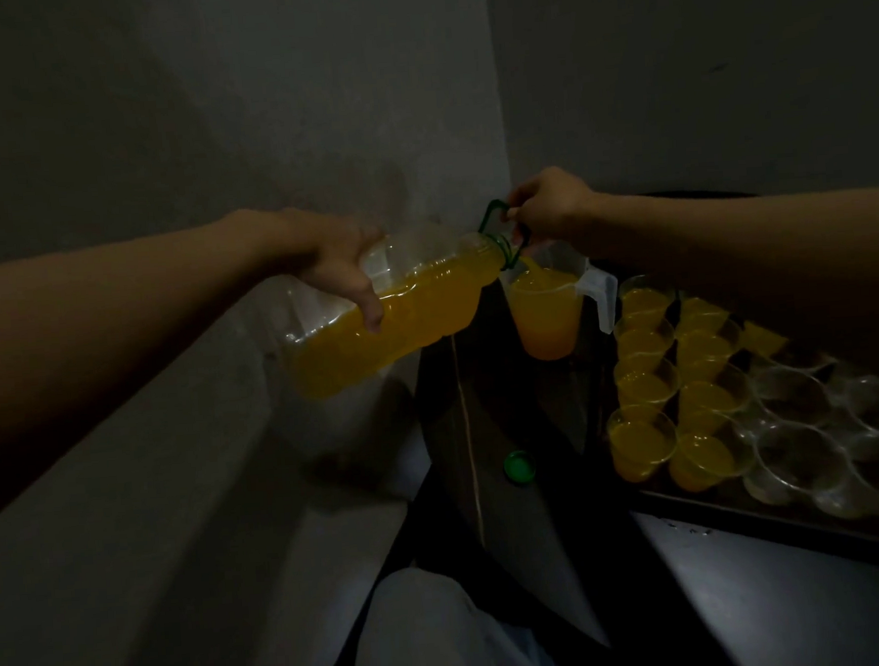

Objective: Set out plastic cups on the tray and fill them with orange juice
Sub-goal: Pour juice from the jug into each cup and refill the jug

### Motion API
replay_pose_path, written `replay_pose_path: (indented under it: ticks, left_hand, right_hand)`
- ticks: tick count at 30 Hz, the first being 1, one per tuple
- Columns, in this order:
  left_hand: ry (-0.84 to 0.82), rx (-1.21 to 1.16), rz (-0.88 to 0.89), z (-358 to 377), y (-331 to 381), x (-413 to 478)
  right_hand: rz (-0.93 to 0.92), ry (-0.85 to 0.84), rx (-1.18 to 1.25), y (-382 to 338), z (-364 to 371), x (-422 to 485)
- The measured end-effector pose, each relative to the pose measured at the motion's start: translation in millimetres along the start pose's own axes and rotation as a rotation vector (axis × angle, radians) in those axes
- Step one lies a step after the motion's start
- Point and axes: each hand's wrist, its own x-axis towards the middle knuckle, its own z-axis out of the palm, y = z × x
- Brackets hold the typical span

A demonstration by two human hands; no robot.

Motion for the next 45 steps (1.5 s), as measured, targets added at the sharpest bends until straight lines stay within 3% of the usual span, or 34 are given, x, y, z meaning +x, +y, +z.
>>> replay_pose_path:
  ticks: [29, 45]
  left_hand:
    - [0.025, 0.017, 0.015, 8, 0, 9]
    - [0.124, -0.151, 0.027, 96, 2, 33]
  right_hand:
    - [-0.011, 0.024, -0.036, 1, -7, -1]
    - [-0.03, 0.031, -0.096, -9, -14, -5]
